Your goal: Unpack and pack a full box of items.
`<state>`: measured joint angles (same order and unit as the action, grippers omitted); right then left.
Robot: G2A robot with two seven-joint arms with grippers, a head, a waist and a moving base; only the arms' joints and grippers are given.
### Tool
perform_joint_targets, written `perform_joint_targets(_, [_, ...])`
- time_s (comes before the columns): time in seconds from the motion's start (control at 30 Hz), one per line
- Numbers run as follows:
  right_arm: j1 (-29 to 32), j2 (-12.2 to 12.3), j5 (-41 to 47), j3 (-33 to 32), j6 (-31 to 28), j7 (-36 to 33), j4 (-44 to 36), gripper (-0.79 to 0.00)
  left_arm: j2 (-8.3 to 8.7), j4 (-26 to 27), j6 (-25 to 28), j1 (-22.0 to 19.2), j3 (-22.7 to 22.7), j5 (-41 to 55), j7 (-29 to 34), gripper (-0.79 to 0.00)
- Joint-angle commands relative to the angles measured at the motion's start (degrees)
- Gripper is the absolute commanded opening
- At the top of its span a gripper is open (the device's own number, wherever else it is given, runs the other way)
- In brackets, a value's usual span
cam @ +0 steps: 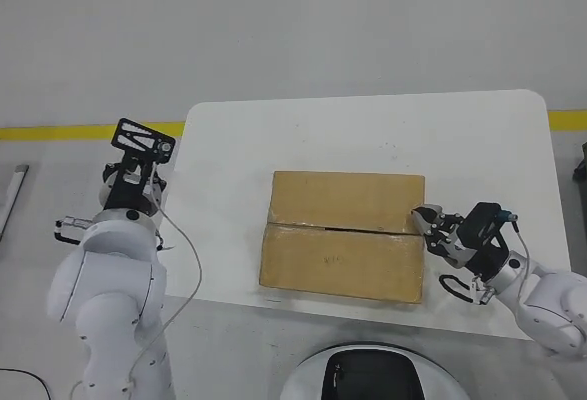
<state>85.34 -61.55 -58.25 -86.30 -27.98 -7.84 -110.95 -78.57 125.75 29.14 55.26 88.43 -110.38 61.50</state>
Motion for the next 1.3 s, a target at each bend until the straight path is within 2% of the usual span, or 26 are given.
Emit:
perform_joint_targets(0.0, [0.04, 0.01, -0.09, -0.08, -0.02, -0.15, -0.12, -0.785, 0.11, 0.05, 0.59, 0.13, 0.15, -0.12, 0.15, -0.785])
perform_joint_targets(0.07, [0.05, 0.02, -0.12, -0.17, -0.03, -0.26, -0.31, -0.785, 0.17, 0.01, 0.32, 0.43, 0.41, -0.10, 0.40, -0.785])
perform_joint_targets(0.1, [0.05, 0.03, -0.14, -0.21, -0.04, -0.41, -0.37, -0.785, 0.24, -0.02, 0.60, 0.62, 0.47, -0.76, 0.86, -0.533])
perform_joint_targets(0.13, [0.04, 0.03, -0.08, -0.26, -0.03, -0.52, -0.47, -0.785, 0.26, 0.07, 0.47, 0.73, 0.46, -0.86, 1.03, -0.240])
perform_joint_targets(0.17, [0.02, 0.04, -0.09, -0.35, -0.04, -0.63, -0.59, -0.785, 0.22, -0.02, -0.21, 0.89, 0.54, -0.28, 1.30, 0.000])
perform_joint_targets(0.63, [0.68, 0.13, 0.83, -1.91, 0.36, -1.12, -1.72, -0.785, 0.88, 0.43, -1.03, 1.82, 4.45, -3.22, 2.84, 0.000])
perform_joint_targets(0.8, [1.23, 0.08, 2.08, -3.13, 1.43, 0.11, -2.55, -0.785, 1.08, 1.22, 0.99, 1.87, 3.52, -2.69, 1.62, 0.000])
perform_joint_targets(0.97, [2.75, 0.15, 3.49, -6.31, 2.58, 1.51, -3.75, -0.785, 0.66, 1.28, 0.32, 0.62, -2.14, 2.29, 0.62, 0.000])
perform_joint_targets(1.13, [4.97, 0.32, 4.23, -10.47, 2.75, 2.10, -3.99, -0.785, 0.07, 0.03, 1.33, -1.61, -10.75, 6.44, 0.70, 0.000])
perform_joint_targets(1.27, [6.85, 0.36, 4.83, -13.36, 3.37, 2.71, -3.07, -0.785, -0.72, -0.71, 2.45, -2.56, -20.05, 12.00, 0.56, 0.000])
